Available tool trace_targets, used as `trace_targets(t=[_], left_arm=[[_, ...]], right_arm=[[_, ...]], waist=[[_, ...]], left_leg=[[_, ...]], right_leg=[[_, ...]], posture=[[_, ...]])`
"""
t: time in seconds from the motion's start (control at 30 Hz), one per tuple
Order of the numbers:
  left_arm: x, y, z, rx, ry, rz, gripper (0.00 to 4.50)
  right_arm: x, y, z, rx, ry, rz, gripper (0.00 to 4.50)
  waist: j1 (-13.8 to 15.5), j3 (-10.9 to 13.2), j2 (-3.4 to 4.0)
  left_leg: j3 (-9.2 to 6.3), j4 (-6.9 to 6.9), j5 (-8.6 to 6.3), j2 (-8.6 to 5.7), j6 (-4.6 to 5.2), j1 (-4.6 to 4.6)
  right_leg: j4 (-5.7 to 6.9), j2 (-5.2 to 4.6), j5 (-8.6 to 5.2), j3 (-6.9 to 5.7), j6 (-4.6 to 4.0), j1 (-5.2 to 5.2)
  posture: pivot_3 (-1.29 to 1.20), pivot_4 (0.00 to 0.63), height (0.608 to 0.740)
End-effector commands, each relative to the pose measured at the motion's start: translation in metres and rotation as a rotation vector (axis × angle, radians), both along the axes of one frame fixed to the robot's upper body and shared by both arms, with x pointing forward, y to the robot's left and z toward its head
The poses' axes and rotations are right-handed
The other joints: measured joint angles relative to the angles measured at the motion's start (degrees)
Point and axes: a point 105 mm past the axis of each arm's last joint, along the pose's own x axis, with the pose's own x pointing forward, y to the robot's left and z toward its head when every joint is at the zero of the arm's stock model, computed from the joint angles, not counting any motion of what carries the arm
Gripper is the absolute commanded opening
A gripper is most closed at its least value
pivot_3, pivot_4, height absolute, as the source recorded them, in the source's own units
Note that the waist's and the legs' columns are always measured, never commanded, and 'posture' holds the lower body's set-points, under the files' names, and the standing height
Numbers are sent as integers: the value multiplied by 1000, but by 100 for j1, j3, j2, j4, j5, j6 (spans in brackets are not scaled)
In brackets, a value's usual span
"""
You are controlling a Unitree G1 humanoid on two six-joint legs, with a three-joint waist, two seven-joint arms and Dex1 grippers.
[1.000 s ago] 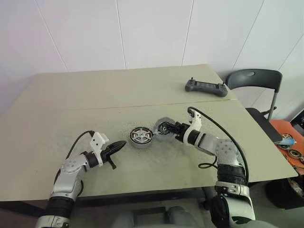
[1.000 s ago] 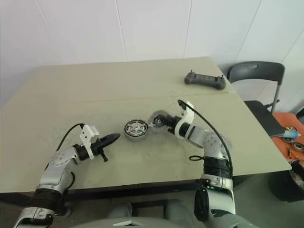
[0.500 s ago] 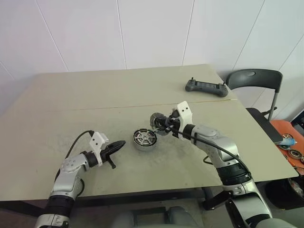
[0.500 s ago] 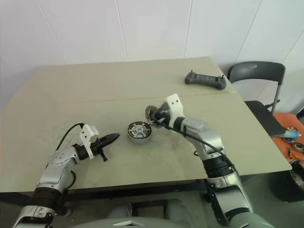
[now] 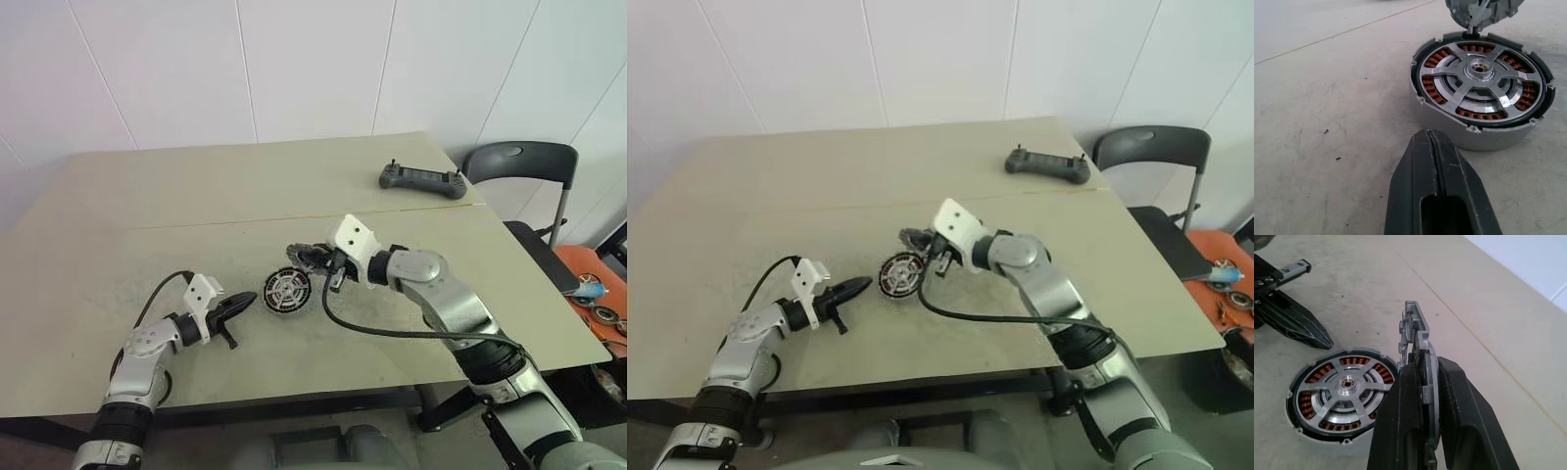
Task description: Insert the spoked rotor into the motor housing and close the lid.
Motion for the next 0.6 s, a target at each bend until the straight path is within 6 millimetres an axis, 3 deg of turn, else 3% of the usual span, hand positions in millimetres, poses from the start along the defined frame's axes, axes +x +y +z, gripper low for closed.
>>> trace_targets(t=[0.03,0.3,0.6], left_arm=[[6,4,12,8,-54,5,0],[6,7,12,9,-52,15,0],[5,7,10,11,-45,13,0]], right_arm=[[-1,12,0,-87,-77,35,142],[6,-2,-29,-285,-135,18,142],[-7,3,-35,-327,-189,125,142]], waist=[[12,-1,-2],[59,-7,-11],[94,-10,-16]], left_leg=[[0,0,0,0,0,0],[0,1,0,-1,0,8],[3,-1,0,-1,-1,65]], right_leg=[[0,-1,0,0,0,0],[0,-3,0,0,-2,8],[0,-4,-4,1,-6,57]], posture=[[0,0,740],[0,0,740],[0,0,740]])
